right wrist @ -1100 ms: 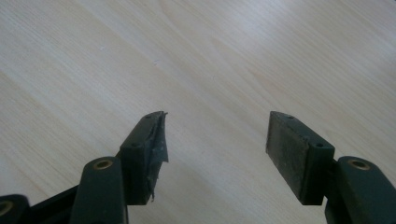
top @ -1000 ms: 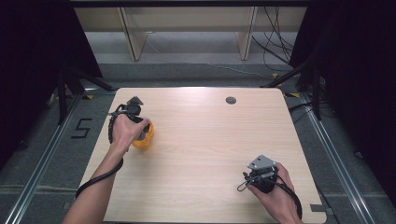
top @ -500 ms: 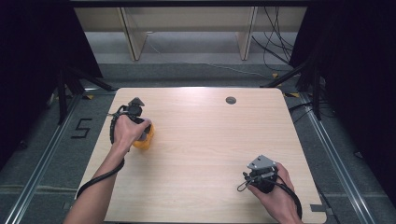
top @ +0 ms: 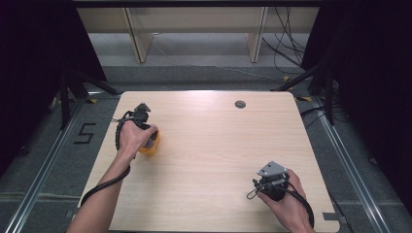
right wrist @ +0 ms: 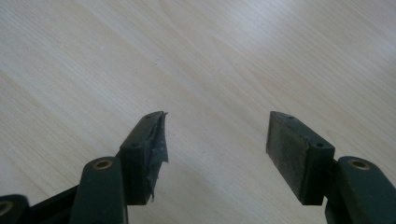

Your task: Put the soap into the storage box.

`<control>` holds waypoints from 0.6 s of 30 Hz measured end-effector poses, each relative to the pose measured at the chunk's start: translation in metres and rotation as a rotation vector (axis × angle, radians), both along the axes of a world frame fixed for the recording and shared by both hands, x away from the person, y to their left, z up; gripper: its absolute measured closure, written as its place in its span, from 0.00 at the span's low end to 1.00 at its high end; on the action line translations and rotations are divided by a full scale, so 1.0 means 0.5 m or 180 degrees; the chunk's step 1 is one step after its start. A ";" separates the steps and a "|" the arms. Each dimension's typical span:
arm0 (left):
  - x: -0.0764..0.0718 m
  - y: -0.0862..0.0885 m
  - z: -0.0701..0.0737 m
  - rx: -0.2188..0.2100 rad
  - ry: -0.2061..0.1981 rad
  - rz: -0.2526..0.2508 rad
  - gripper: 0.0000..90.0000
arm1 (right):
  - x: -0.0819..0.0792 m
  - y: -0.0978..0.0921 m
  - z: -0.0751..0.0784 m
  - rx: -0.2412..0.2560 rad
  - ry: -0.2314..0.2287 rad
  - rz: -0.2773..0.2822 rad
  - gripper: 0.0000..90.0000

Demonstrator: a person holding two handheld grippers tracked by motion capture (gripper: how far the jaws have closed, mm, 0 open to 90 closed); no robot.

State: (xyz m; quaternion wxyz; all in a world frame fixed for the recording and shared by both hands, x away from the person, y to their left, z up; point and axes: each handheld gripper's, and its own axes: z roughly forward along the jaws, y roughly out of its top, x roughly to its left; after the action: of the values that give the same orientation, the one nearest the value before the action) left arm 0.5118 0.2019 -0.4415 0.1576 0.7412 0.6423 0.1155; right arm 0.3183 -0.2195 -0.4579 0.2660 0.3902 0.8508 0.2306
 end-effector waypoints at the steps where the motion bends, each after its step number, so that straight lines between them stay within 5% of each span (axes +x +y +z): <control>1: 0.000 0.000 -0.001 -0.0011 -0.0019 0.0008 0.54 | 0.000 0.000 0.000 -0.0001 -0.0004 0.0004 0.43; 18: 0.004 0.001 -0.019 0.0023 0.0052 0.0009 0.54 | 0.000 0.000 0.000 0.0009 0.0007 -0.0005 0.43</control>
State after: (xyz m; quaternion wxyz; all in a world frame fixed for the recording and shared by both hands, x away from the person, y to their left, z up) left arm 0.5141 0.2025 -0.4511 0.1495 0.7417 0.6442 0.1120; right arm 0.3182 -0.2195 -0.4578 0.2647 0.3914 0.8504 0.2312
